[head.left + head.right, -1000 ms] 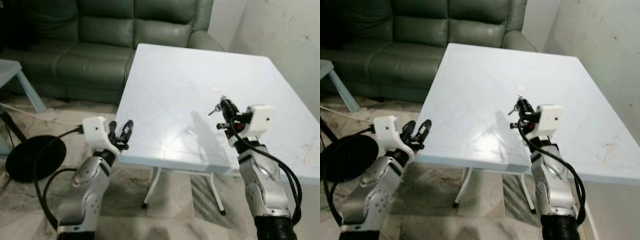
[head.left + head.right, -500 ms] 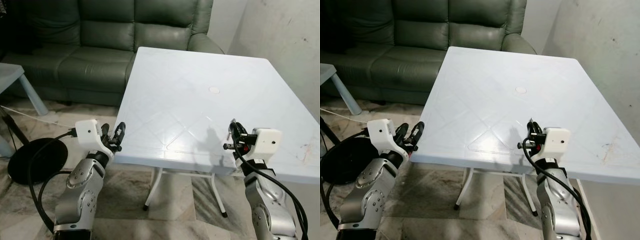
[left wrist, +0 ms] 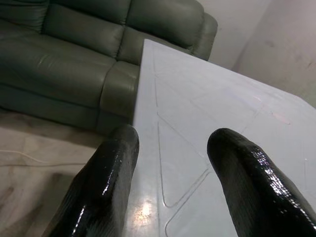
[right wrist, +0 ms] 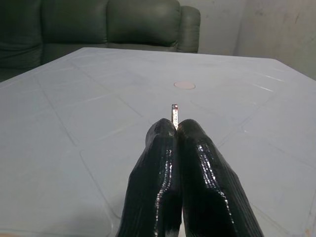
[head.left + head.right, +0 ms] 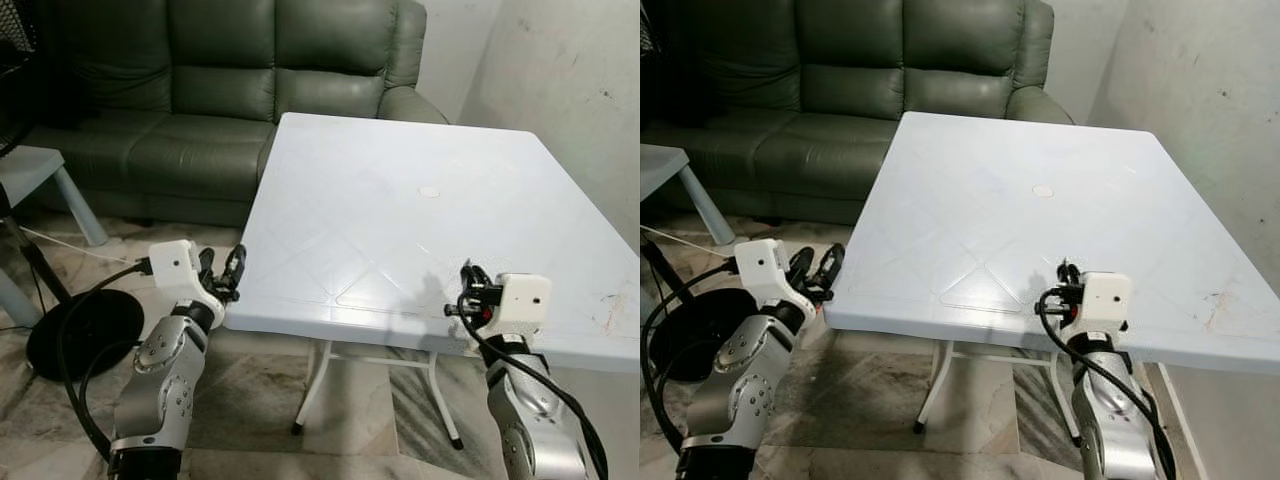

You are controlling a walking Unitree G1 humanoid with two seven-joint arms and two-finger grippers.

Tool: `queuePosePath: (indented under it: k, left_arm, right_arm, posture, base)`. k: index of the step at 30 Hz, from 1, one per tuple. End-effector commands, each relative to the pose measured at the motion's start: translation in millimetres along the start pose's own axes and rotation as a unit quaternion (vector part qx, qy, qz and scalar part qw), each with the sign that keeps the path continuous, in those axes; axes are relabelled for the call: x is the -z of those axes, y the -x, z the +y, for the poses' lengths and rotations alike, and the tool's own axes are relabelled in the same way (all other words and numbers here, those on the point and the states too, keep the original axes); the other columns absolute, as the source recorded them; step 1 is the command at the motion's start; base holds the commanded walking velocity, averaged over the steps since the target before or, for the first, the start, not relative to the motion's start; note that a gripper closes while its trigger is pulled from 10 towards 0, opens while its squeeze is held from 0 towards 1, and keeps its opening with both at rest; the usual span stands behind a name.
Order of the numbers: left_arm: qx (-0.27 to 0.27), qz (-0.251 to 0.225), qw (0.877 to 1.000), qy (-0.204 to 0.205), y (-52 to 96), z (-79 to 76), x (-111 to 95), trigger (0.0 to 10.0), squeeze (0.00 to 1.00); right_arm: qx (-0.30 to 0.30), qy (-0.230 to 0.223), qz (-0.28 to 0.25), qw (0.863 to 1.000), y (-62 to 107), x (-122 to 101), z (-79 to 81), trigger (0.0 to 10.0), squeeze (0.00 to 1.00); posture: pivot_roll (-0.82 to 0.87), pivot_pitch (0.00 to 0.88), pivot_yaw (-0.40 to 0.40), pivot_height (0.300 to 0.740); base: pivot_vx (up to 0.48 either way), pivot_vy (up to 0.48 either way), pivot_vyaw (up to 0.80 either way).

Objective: Hang keys on a hook

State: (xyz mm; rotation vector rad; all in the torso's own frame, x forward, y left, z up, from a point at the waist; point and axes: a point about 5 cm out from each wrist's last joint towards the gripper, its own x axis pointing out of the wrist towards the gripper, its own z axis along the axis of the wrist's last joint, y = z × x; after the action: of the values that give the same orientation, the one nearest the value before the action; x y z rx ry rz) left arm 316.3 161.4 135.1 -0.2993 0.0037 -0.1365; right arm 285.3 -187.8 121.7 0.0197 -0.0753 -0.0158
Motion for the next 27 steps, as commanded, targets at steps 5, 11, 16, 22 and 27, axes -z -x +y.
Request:
queuePosePath:
  k: [5, 11, 16, 22, 27]
  left_arm:
    - [0.002, -0.012, 1.0, -0.003, -7.6, -0.9, -7.3, 10.0, 0.0]
    - [0.007, -0.014, 1.0, -0.002, -11.9, -0.7, -8.2, 10.0, 0.0]
    - [0.01, -0.011, 1.0, 0.001, -13.6, -1.1, -7.6, 10.0, 0.0]
    - [0.007, -0.011, 1.0, 0.0, -13.5, -2.0, -6.6, 10.0, 0.0]
    - [0.005, -0.006, 1.0, -0.002, -13.3, -2.8, -5.0, 10.0, 0.0]
  right_arm:
    - [0.002, 0.003, 0.012, 1.0, -5.6, 2.9, 3.5, 10.0, 0.0]
    - [0.003, 0.005, 0.007, 1.0, -9.7, 1.3, 4.3, 10.0, 0.0]
    - [0.004, 0.005, 0.006, 1.0, -12.4, 0.8, 6.1, 10.0, 0.0]
    - [-0.004, 0.004, 0.006, 1.0, -13.4, 1.3, 10.6, 10.0, 0.0]
    - [-0.01, 0.006, -0.001, 1.0, -13.3, 0.4, 12.0, 10.0, 0.0]
  posture:
    - [0.01, 0.0, -0.033, 0.74]
    - [0.0, 0.0, -0.028, 0.74]
    - [0.01, 0.0, -0.029, 0.74]
    - [0.01, 0.0, -0.035, 0.74]
    - [0.01, 0.0, -0.038, 0.74]
  base:
    - [0.0, 0.0, -0.69]
    - [0.0, 0.0, -0.74]
    - [0.0, 0.377, -0.74]
    - [0.0, 0.304, -0.74]
    - [0.0, 0.0, -0.59]
